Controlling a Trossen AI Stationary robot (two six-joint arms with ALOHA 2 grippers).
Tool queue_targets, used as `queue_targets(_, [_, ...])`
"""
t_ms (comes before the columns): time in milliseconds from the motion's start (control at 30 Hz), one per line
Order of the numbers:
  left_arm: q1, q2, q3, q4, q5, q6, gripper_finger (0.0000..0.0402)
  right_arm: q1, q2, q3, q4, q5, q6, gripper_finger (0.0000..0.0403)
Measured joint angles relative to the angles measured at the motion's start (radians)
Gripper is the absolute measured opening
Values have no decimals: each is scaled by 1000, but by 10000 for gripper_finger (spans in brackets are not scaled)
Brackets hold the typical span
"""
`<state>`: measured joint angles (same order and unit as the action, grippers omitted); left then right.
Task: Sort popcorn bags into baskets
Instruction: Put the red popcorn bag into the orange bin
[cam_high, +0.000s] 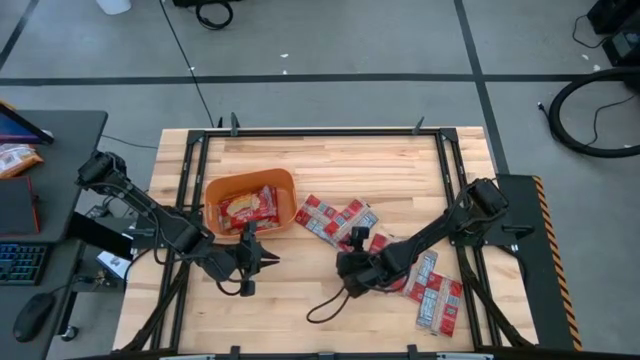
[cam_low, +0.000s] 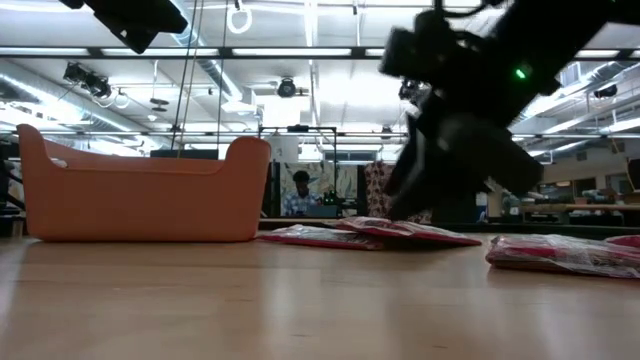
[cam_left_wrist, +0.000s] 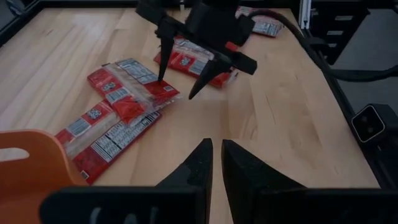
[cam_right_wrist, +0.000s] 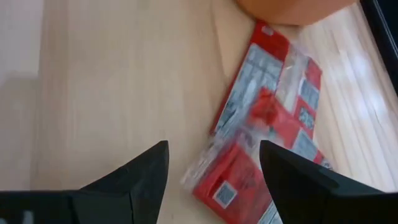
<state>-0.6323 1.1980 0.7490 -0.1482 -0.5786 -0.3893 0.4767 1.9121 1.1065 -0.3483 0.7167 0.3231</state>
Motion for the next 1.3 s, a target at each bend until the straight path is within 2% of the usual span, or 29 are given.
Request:
queue_targets(333, [0,0,0,0,0,-1,39,28,0,-89,26,69,-114,256])
queue_targets(867, [0,0,0,0,1,-1,39,-25,-1,-133,39,64,-172,245])
queue_targets(1033, [0,0,0,0,1,-1,39,-62,-4,-133,48,4,-212,207])
queue_targets(1300, [0,0,0,-1,1,-1,39,-85,-2,-134,49,-30,-223,94])
